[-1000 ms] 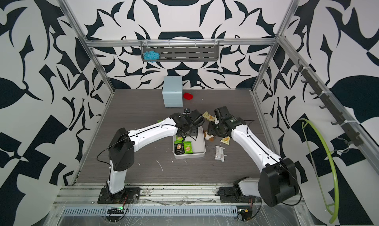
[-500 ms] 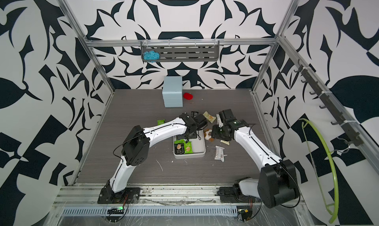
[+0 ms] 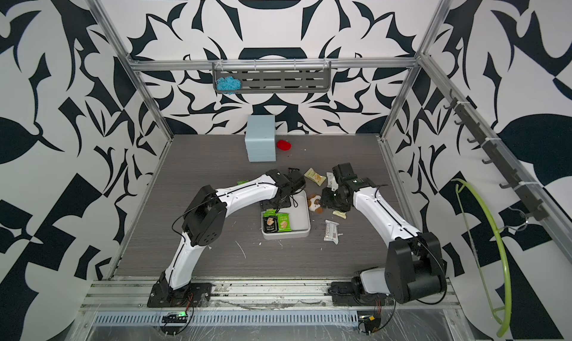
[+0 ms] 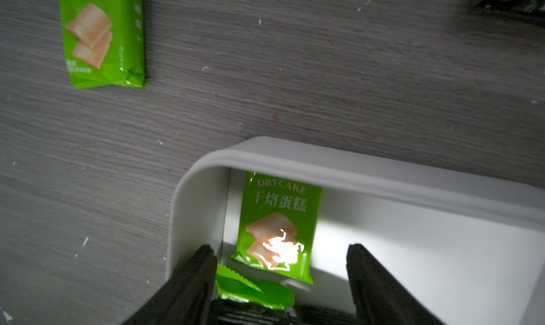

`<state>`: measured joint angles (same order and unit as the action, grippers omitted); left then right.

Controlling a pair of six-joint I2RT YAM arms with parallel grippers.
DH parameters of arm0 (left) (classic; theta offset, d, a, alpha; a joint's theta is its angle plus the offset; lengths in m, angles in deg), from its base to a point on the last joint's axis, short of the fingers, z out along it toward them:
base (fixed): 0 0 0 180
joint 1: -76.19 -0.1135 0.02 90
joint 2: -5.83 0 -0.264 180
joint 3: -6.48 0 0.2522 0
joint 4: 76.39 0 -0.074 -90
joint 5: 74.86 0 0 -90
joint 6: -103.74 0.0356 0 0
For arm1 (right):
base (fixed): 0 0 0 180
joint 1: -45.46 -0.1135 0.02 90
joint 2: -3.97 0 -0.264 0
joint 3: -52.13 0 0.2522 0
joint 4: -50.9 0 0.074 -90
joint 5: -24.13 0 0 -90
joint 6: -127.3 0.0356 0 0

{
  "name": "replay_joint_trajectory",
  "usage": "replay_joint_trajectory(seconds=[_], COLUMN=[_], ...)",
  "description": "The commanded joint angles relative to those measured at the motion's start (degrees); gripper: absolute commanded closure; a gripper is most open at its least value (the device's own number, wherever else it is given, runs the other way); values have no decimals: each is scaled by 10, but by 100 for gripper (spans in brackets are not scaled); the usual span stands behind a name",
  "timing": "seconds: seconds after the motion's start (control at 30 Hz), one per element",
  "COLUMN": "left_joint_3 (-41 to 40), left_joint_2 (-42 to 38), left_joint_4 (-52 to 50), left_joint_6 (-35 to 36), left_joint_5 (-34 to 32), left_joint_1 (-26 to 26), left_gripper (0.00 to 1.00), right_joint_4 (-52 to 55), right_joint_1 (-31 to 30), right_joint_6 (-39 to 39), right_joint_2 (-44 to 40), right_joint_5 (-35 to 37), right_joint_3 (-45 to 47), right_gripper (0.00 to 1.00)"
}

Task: Take the cookies out of the storage box
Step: Pick up the cookie from the storage box.

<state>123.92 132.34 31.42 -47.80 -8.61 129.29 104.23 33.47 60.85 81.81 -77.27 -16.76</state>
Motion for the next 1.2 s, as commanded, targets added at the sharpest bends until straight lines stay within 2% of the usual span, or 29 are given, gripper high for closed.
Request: replay_joint_trajectory(seconds=[0.0, 0.3, 0.67, 1.17], left_joint_3=[-6, -25, -1, -30], left_joint_2=[17, 21, 35, 33], left_joint_4=[2, 29, 63, 77], left_joint_6=[9, 23, 41, 58], left_joint_5=[14, 33, 73, 75], left_joint_1=[-4, -18, -18, -29], left_gripper=[23, 23, 23, 27], right_joint_4=[0, 0, 0, 0], right_joint_1=[4, 10, 16, 17], right_joint_6=[-8, -13, -17, -16], right_joint_2=[-1, 3, 9, 15], right_joint_5=[-5, -4, -2, -6], right_joint_3=[-14, -6, -8, -7], right_gripper=[45, 45, 45, 46])
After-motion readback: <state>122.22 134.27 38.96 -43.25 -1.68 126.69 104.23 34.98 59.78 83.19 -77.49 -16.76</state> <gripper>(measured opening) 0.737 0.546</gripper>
